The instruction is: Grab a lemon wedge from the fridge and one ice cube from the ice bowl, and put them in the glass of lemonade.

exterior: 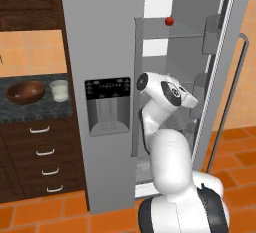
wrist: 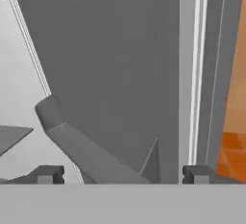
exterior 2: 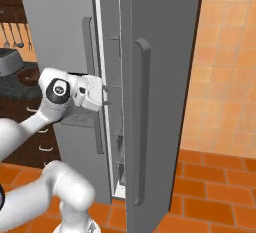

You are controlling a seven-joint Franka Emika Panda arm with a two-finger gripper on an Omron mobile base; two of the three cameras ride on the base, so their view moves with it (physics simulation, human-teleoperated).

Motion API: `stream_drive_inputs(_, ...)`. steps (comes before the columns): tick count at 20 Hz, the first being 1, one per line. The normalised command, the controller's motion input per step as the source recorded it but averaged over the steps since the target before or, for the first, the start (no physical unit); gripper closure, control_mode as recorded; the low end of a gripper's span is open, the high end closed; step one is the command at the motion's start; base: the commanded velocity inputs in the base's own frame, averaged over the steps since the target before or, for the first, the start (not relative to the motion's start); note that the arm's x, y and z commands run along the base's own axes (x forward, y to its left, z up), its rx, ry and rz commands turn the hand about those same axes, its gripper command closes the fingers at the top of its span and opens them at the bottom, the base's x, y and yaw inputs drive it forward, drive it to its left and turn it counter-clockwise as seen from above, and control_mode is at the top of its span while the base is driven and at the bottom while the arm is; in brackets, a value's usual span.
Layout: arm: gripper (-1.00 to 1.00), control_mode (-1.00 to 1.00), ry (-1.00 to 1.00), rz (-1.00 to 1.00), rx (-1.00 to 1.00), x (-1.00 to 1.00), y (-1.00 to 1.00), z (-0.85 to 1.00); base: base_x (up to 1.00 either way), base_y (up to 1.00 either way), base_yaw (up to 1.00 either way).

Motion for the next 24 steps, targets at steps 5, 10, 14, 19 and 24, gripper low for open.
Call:
stream_drive_inputs(5,-1.00,-1.00,0.19,-0.48,0.00,0.77,-0.87,-0.13,0.00,0.00,0.00)
stream_drive_inputs(10,-1.00,-1.00,0.20,-0.45,0.00,0.34,-1.00,-0.07,0.00,0.00,0.00)
stream_drive_inputs(14,-1.00,-1.00,0.03,-0.36,0.02,-0.46,-1.00,0.00,0.00,0.00,0.00)
stream_drive_inputs(19,-1.00,-1.00,-0.05,-0.06,0.05,-0.71,-0.20,0.01,0.00,0.00,0.00)
stream_drive_inputs(24,-1.00,-1.00,-0.01,0.32,0.00,-0.39,1.00,0.10,0.00,0.00,0.00)
